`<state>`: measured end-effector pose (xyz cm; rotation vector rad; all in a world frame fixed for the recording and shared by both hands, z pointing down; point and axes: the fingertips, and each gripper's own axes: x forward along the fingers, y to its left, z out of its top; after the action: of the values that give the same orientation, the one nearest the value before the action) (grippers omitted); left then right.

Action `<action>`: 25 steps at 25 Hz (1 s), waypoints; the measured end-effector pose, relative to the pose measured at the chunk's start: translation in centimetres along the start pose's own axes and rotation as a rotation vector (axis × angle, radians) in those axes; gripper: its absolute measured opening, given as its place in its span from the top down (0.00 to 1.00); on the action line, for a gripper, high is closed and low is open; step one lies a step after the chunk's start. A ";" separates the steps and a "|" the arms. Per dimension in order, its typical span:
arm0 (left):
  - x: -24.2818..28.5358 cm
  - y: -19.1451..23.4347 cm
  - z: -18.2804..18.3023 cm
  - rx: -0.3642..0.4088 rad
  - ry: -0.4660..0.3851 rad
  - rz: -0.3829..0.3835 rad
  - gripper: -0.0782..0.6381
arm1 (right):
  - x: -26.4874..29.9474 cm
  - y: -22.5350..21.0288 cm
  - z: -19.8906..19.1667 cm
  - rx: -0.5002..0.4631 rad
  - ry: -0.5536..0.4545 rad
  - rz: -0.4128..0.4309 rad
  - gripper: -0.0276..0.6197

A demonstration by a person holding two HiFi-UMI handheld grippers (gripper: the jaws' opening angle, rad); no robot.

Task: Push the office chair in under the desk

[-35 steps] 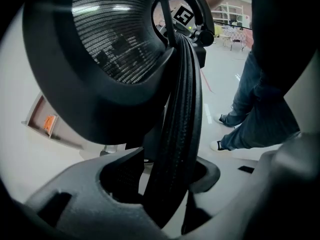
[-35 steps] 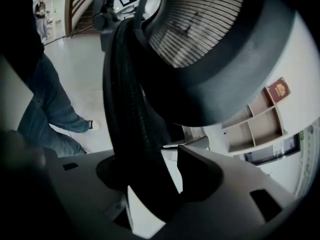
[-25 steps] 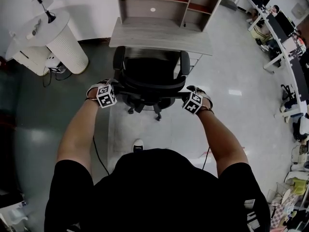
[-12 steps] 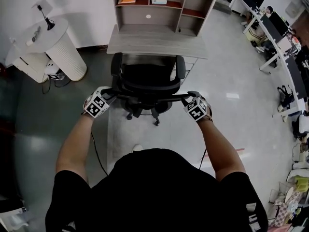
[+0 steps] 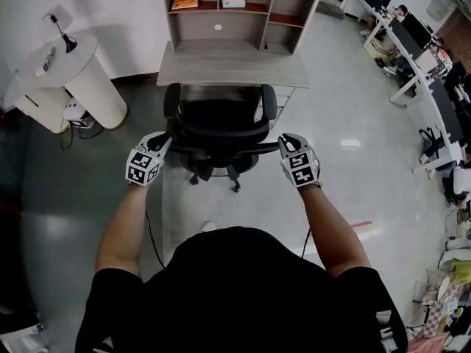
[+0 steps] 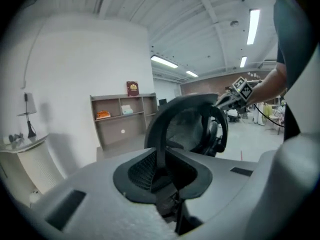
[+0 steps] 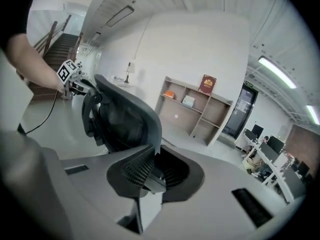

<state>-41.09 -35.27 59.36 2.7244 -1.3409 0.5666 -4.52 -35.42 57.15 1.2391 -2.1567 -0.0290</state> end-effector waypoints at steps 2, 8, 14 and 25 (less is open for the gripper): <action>-0.3 1.1 1.3 -0.039 -0.049 0.034 0.81 | -0.3 -0.1 1.2 0.042 -0.028 -0.004 0.90; -1.5 1.2 7.3 -0.136 -0.210 0.012 0.83 | -2.3 -1.6 4.0 0.116 -0.104 -0.042 0.92; -2.3 0.6 11.0 -0.089 -0.277 0.004 0.85 | -3.3 -2.3 6.7 0.141 -0.185 -0.072 0.93; -3.8 0.0 12.1 -0.041 -0.306 0.005 0.85 | -4.9 -3.1 9.1 0.157 -0.276 -0.108 0.94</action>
<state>-39.52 -34.91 46.75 2.8615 -1.3978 0.1213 -5.33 -35.90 46.34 1.5170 -2.3601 -0.0821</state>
